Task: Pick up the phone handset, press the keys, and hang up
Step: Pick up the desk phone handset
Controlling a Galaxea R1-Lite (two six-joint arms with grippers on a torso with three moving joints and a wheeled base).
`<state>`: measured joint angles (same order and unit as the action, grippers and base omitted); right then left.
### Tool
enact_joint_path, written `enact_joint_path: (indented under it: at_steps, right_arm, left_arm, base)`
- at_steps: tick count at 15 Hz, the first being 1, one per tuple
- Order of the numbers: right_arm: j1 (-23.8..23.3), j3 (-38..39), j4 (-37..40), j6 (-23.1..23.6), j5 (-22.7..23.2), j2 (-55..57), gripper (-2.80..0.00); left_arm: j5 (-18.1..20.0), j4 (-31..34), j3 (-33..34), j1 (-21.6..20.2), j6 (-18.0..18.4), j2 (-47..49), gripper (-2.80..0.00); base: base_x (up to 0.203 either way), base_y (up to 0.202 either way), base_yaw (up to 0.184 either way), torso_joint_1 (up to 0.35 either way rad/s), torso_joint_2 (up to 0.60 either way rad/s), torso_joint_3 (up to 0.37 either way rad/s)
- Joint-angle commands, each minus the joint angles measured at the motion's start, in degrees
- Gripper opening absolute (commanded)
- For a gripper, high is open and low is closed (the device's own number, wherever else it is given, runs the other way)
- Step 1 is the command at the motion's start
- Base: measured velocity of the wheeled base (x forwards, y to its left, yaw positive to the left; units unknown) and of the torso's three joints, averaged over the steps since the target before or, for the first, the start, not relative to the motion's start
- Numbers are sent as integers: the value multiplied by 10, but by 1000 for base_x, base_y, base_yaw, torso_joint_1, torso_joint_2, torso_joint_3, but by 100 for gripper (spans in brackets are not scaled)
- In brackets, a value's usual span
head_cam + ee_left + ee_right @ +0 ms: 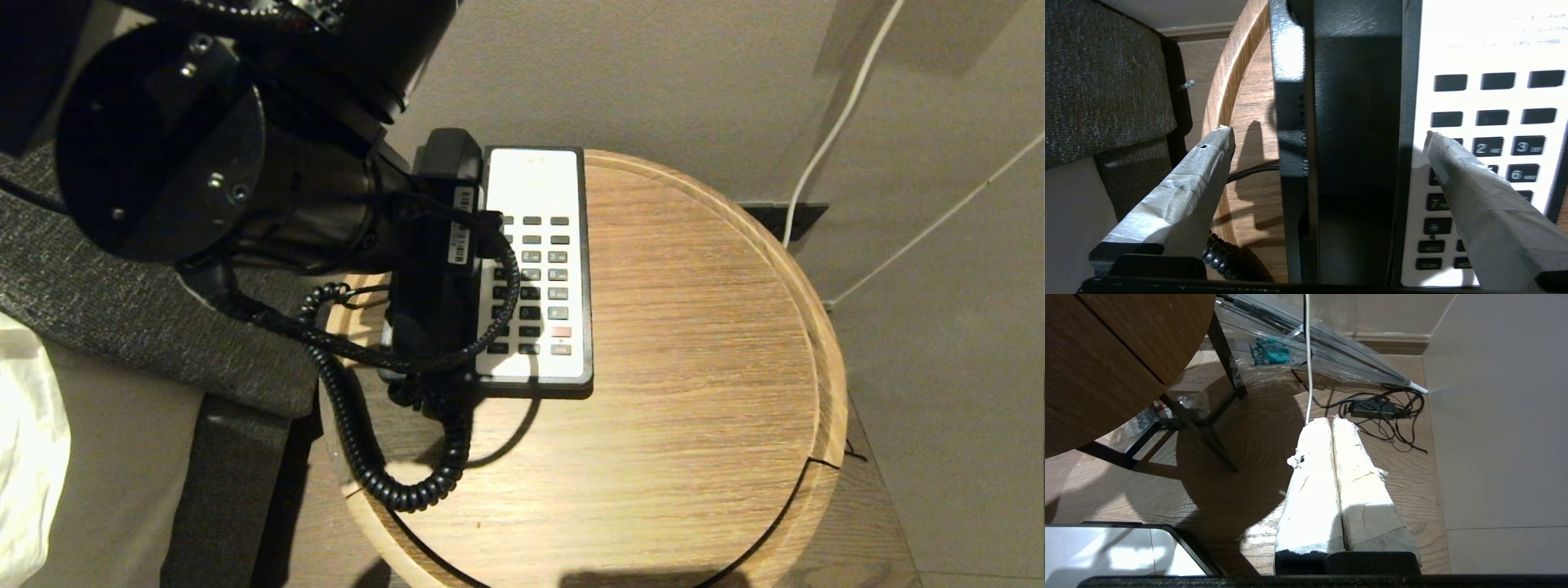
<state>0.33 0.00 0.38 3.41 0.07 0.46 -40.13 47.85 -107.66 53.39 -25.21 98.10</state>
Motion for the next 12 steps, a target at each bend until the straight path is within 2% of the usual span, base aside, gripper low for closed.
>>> enact_joint_path:
  at_steps: [1,8,9,12]
  right_arm:
    - [0,0,1,1,0,1,-280]
    - [0,-1,0,1,0,1,-280]
    - [0,-1,0,0,0,1,-280]
    - [0,0,0,1,0,1,-280]
  left_arm:
    - [-1,1,5,0,-3,-5,0]
    - [-3,1,5,-1,-4,-5,0]
    - [-4,1,6,-1,-6,-5,-280]
    - [-2,1,7,-1,-5,-5,-280]
  base:
    - [0,0,0,0,0,0]
    - [0,0,0,0,0,0]
    - [0,0,0,0,0,0]
    - [0,0,0,0,0,0]
